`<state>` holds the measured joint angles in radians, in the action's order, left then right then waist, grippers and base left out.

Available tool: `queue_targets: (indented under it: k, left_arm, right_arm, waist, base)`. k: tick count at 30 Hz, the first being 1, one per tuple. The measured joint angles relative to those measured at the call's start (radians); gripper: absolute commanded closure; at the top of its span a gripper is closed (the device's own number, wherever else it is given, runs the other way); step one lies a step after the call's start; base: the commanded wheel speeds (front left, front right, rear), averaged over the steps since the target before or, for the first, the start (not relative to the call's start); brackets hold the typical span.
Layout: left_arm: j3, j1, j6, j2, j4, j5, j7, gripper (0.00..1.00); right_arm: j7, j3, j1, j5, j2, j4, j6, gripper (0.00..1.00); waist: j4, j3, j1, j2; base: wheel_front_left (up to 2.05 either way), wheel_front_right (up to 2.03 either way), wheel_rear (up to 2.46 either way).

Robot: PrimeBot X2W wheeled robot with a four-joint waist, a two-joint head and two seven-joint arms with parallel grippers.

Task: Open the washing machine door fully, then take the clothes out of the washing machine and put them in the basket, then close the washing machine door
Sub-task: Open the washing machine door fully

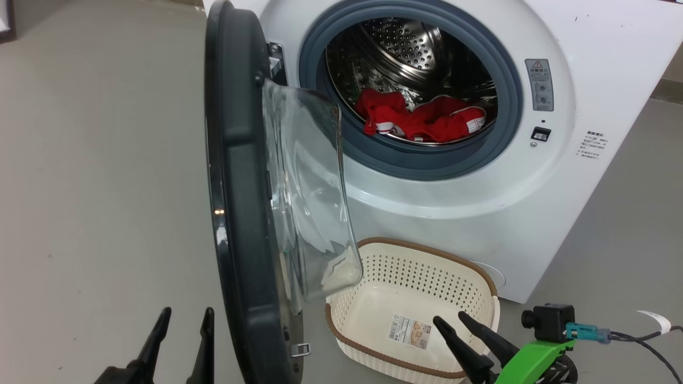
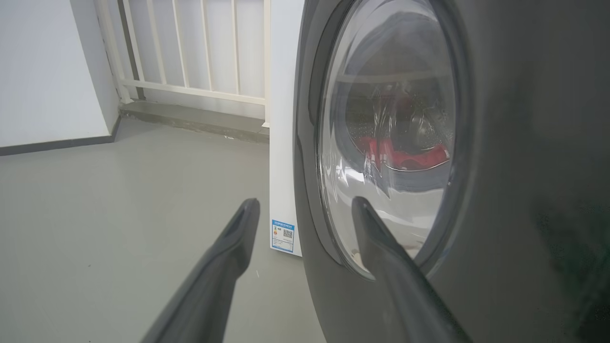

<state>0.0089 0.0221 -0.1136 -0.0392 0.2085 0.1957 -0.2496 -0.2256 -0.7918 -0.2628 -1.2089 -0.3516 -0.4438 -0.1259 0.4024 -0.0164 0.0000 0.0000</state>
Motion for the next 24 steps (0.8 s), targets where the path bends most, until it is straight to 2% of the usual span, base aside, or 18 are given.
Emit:
queue_targets:
  k: [5, 13, 15, 16, 19, 24]
  left_arm:
    - [0.002, 0.001, 0.0, 0.0, 0.0, 0.0, 0.0, 0.0]
    - [0.007, 0.001, 0.0, 0.0, 0.0, -0.003, 0.0, 0.0]
    - [0.007, 0.001, 0.0, 0.0, 0.0, -0.003, 0.0, 0.0]
    - [0.008, 0.002, 0.0, 0.0, 0.0, -0.003, 0.0, 0.0]
    - [0.008, 0.002, 0.0, 0.0, 0.0, -0.003, 0.0, 0.0]
    - [0.008, 0.002, 0.0, 0.0, -0.001, -0.003, 0.0, 0.0]
  right_arm:
    - [-0.022, -0.004, -0.007, 0.098, -0.003, -0.04, 0.0, 0.0]
    - [-0.023, 0.218, 0.023, 0.371, 0.051, -0.013, 0.0, 0.0]
    - [-0.023, 0.246, 0.037, 0.398, 0.063, -0.007, 0.0, 0.0]
    - [-0.024, 0.295, 0.066, 0.469, 0.082, 0.007, 0.0, 0.0]
    - [-0.024, 0.377, 0.101, 0.569, 0.108, 0.031, 0.0, 0.0]
    - [-0.024, 0.497, 0.143, 0.686, 0.159, 0.084, 0.0, 0.0]
  waist:
    - [-0.007, 0.0, 0.0, 0.0]
    - [-0.015, 0.0, 0.0, 0.0]
    - [-0.015, -0.001, 0.0, 0.0]
    - [-0.016, -0.001, 0.0, 0.0]
    - [-0.015, 0.001, 0.0, 0.0]
    - [-0.013, 0.005, 0.0, 0.0]
  base:
    - [0.0, 0.0, 0.0]
    - [0.0, 0.0, 0.0]
    - [0.0, 0.0, 0.0]
    - [0.0, 0.0, 0.0]
    - [0.0, 0.0, 0.0]
    - [0.0, 0.0, 0.0]
